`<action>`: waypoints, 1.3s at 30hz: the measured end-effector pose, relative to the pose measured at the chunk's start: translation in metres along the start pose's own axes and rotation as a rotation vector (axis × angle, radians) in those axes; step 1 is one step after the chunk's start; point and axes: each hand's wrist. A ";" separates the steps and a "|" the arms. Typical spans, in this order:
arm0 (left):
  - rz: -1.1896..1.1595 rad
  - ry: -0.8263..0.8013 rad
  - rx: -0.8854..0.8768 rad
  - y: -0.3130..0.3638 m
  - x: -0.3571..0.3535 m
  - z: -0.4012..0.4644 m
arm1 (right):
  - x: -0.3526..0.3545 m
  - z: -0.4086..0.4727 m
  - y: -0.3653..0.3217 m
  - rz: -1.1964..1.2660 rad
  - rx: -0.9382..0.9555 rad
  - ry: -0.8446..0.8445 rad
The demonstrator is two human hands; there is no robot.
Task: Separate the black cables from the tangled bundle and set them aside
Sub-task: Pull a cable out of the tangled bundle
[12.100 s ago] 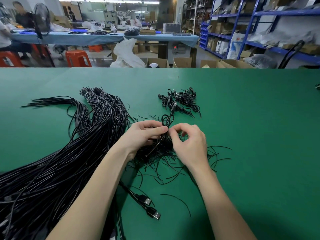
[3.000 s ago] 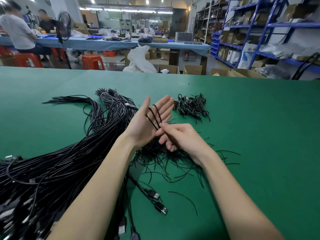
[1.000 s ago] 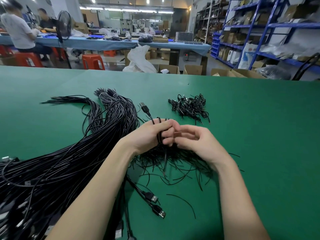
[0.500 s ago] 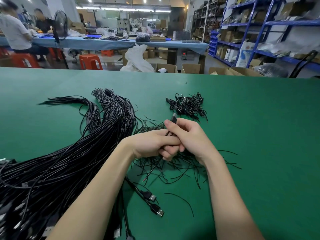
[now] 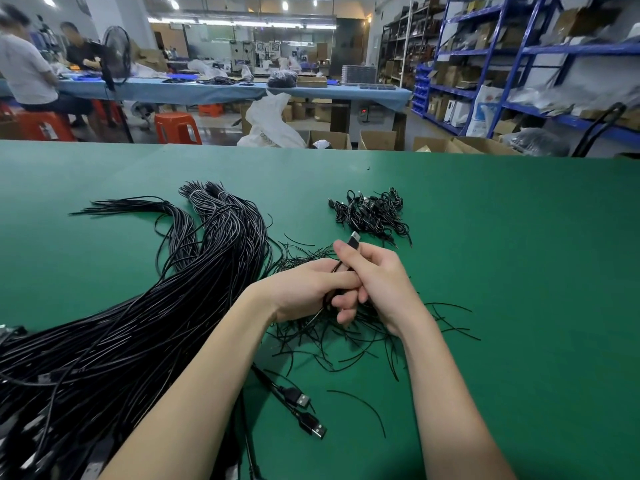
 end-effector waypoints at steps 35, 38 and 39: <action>0.274 0.581 0.061 -0.014 -0.009 0.021 | 0.021 0.015 0.023 -0.102 0.175 0.437; 0.059 0.526 -0.025 -0.012 -0.012 0.021 | 0.017 0.014 0.024 -0.176 0.213 0.462; -0.030 0.503 -0.042 -0.012 -0.013 0.022 | 0.017 0.014 0.024 -0.179 0.226 0.471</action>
Point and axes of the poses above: each hand's wrist, its own z-axis towards the middle knuckle, its own x-axis out of the back of the hand, y = z × x, and after that the axes turned 3 degrees about -x, right-handed
